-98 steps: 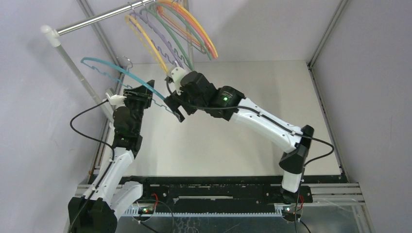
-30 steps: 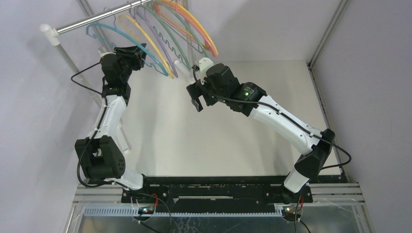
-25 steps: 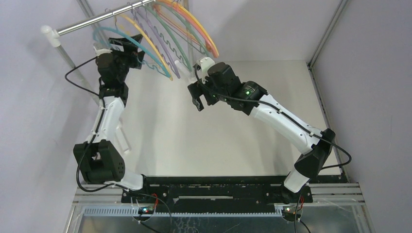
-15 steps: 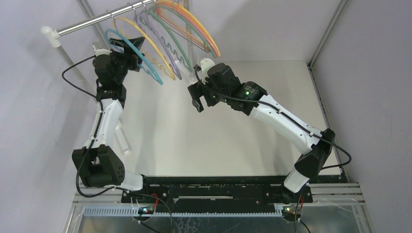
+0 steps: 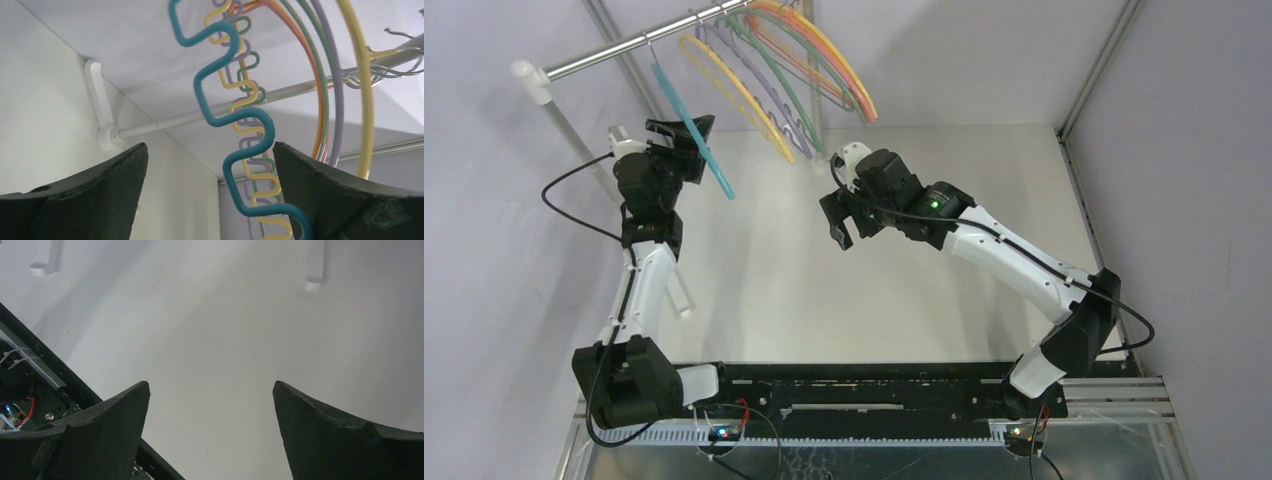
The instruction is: Organize the hangers
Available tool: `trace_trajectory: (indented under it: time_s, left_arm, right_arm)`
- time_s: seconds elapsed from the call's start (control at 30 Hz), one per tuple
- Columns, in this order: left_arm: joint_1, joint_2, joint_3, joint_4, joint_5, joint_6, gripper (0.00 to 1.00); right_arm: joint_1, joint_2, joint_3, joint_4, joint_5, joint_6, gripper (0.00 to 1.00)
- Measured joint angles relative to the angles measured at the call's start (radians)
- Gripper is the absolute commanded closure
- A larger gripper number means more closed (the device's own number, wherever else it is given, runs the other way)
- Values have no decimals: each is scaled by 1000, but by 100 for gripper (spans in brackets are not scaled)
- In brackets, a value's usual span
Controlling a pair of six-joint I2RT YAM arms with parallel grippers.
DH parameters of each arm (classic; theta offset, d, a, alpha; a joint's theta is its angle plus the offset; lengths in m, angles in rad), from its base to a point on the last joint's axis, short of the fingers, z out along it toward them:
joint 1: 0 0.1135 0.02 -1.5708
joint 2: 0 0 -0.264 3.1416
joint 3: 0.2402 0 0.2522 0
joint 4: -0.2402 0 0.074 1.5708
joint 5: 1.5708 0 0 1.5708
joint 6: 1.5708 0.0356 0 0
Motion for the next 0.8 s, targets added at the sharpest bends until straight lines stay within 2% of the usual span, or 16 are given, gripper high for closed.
trace_trajectory:
  time_s: [0.43,0.8]
  left_arm:
    - [69,-28,-55,143,37,-55,1]
    - [76,53,-52,276,53,-177,1]
  right_arm:
    - [8,-27,-56,6,2,16,0]
    - [14,-27,-56,6,6,15,0]
